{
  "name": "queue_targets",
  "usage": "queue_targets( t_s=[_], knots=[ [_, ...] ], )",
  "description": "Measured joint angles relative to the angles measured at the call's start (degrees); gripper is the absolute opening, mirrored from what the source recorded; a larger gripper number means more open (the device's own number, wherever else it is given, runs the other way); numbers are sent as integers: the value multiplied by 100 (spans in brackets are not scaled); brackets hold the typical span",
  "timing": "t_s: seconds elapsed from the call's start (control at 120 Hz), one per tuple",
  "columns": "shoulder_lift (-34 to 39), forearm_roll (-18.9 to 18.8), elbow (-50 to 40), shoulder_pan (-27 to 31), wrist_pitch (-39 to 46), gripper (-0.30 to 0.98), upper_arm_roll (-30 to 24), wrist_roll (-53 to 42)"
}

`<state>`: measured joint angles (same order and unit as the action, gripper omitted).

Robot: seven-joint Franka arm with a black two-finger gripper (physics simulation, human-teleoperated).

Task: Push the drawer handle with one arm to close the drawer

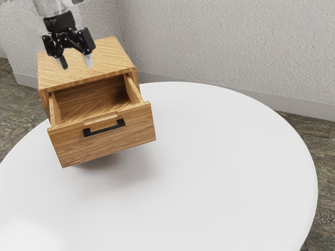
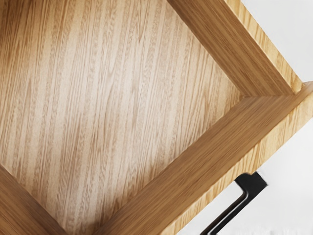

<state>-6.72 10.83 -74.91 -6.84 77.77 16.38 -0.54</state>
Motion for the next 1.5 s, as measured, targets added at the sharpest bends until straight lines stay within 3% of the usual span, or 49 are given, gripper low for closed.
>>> queue_targets(
  t_s=[0.217, 0.25, 0.308, 0.367, 0.408, 0.458, 0.508, 0.592, 0.733, 0.867, 1.125, 1.5],
  knots=[
    [288, -212, -473, 2, 158, 68, -278, 206],
    [706, -258, -864, 610, 176, 68, -1043, 304],
    [1782, -237, -1805, 2183, 218, 66, -2598, 491],
    [3116, 73, -2907, 3376, 251, 62, -3476, 714],
    [4007, 296, -3498, 3830, 269, 58, -3915, 882],
    [4579, 765, -3813, 4673, 276, 51, -4702, 1156],
    [4883, 1253, -3941, 5238, 288, 46, -5361, 1475],
    [5108, 1860, -4072, 5638, 407, 37, -5972, 2034],
    [5869, 2581, -4523, 5808, 329, 20, -6349, 2936],
    [5915, 2741, -4795, 5829, 471, 6, -6438, 3558],
    [4857, 2151, -4795, 5838, 1198, -7, -6533, 4362],
    [3292, 1174, -4563, 5817, 2229, -6, -6508, 5066]
  ],
)
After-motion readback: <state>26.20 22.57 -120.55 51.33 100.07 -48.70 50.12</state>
